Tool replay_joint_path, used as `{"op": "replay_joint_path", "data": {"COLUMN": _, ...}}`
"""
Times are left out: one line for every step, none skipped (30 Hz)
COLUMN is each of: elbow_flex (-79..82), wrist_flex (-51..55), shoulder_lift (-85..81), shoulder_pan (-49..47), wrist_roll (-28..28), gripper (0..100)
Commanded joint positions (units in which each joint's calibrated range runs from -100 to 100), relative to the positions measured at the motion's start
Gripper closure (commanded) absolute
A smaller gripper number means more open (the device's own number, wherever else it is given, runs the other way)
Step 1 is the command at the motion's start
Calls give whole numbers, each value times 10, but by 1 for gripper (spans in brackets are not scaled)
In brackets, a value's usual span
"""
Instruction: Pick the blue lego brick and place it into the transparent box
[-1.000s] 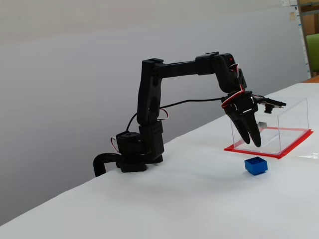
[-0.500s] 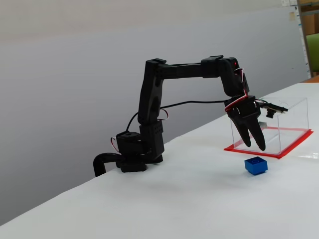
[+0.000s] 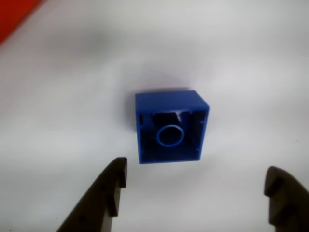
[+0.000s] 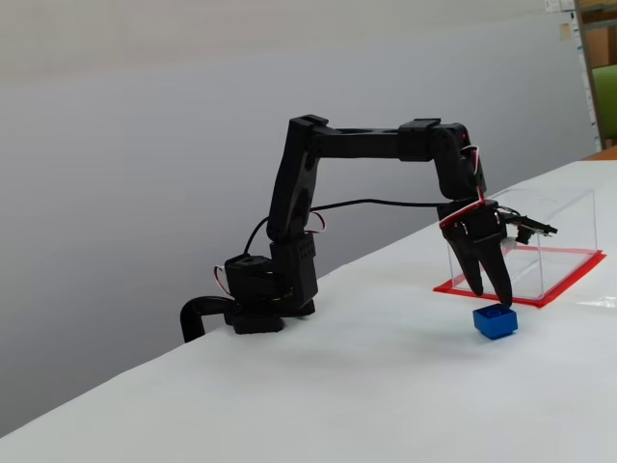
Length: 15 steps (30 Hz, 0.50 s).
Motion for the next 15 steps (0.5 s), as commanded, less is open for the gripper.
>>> {"op": "replay_joint_path", "data": {"elbow_flex": -37, "wrist_flex": -5, "shoulder_lift": 11, "shoulder_pan": 0, "wrist_roll": -3, "gripper": 68}}
{"op": "replay_joint_path", "data": {"elbow_flex": -43, "wrist_flex": -4, "shoulder_lift": 16, "shoulder_pan": 0, "wrist_roll": -3, "gripper": 68}}
{"op": "replay_joint_path", "data": {"elbow_flex": -53, "wrist_flex": -3, "shoulder_lift": 24, "shoulder_pan": -1, "wrist_roll": -3, "gripper": 68}}
{"op": "replay_joint_path", "data": {"elbow_flex": -57, "wrist_flex": -3, "shoulder_lift": 26, "shoulder_pan": -1, "wrist_roll": -3, "gripper": 68}}
{"op": "replay_joint_path", "data": {"elbow_flex": -64, "wrist_flex": -2, "shoulder_lift": 31, "shoulder_pan": -1, "wrist_roll": -3, "gripper": 68}}
{"op": "replay_joint_path", "data": {"elbow_flex": -69, "wrist_flex": -1, "shoulder_lift": 36, "shoulder_pan": -1, "wrist_roll": -3, "gripper": 68}}
{"op": "replay_joint_path", "data": {"elbow_flex": -72, "wrist_flex": 0, "shoulder_lift": 41, "shoulder_pan": -1, "wrist_roll": -3, "gripper": 68}}
{"op": "replay_joint_path", "data": {"elbow_flex": -73, "wrist_flex": 0, "shoulder_lift": 43, "shoulder_pan": -1, "wrist_roll": -3, "gripper": 68}}
{"op": "replay_joint_path", "data": {"elbow_flex": -74, "wrist_flex": 0, "shoulder_lift": 47, "shoulder_pan": -1, "wrist_roll": -3, "gripper": 68}}
{"op": "replay_joint_path", "data": {"elbow_flex": -74, "wrist_flex": 0, "shoulder_lift": 50, "shoulder_pan": -1, "wrist_roll": -3, "gripper": 68}}
{"op": "replay_joint_path", "data": {"elbow_flex": -74, "wrist_flex": 0, "shoulder_lift": 53, "shoulder_pan": -1, "wrist_roll": -3, "gripper": 68}}
{"op": "replay_joint_path", "data": {"elbow_flex": -74, "wrist_flex": 0, "shoulder_lift": 54, "shoulder_pan": -2, "wrist_roll": -3, "gripper": 68}}
{"op": "replay_joint_path", "data": {"elbow_flex": -74, "wrist_flex": 0, "shoulder_lift": 57, "shoulder_pan": -2, "wrist_roll": -3, "gripper": 68}}
{"op": "replay_joint_path", "data": {"elbow_flex": -74, "wrist_flex": 0, "shoulder_lift": 59, "shoulder_pan": -2, "wrist_roll": -3, "gripper": 68}}
{"op": "replay_joint_path", "data": {"elbow_flex": -75, "wrist_flex": 0, "shoulder_lift": 63, "shoulder_pan": -2, "wrist_roll": -3, "gripper": 68}}
